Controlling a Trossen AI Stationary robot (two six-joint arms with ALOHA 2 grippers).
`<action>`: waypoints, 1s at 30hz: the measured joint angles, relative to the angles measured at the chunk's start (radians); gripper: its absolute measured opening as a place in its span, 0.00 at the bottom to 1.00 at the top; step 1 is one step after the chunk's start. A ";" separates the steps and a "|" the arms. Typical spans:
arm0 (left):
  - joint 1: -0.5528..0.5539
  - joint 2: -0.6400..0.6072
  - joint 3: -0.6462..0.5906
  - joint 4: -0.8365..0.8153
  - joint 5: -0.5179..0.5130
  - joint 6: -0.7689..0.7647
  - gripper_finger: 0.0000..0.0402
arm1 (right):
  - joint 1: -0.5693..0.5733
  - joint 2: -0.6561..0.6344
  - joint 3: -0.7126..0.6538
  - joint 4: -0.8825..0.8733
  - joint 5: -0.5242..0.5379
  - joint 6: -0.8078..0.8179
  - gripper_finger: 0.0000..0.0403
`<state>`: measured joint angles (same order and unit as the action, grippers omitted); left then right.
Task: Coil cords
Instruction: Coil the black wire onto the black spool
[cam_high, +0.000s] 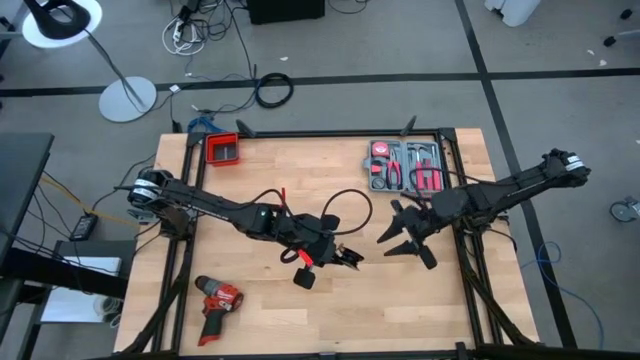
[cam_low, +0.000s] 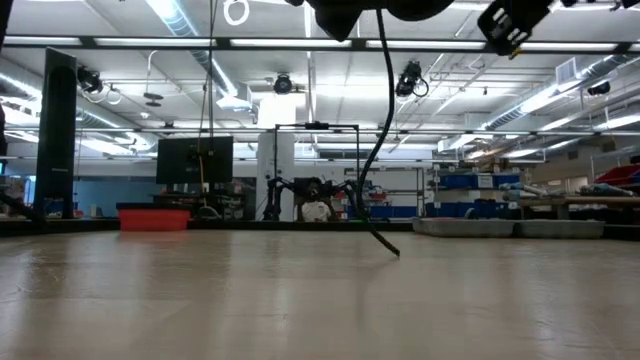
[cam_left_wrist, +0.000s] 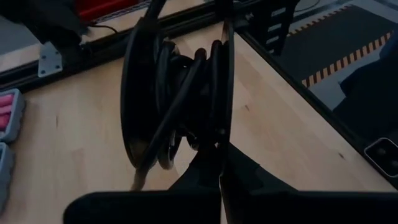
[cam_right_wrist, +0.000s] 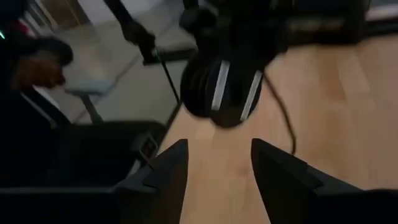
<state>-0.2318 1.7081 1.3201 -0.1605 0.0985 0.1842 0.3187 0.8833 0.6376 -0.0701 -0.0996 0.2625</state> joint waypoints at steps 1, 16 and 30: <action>0.000 0.000 0.000 0.009 0.000 0.004 0.00 | 0.014 0.009 0.000 -0.019 0.027 0.004 0.44; 0.000 -0.001 0.000 0.151 -0.010 0.054 0.00 | 0.050 0.276 -0.233 0.514 0.268 0.007 0.42; 0.000 -0.001 0.000 0.247 -0.047 0.100 0.00 | 0.019 0.584 -0.214 0.861 0.273 0.003 0.41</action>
<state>-0.2321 1.7069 1.3201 0.0863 0.0516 0.2846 0.3373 1.4672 0.4240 0.7914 0.1736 0.2657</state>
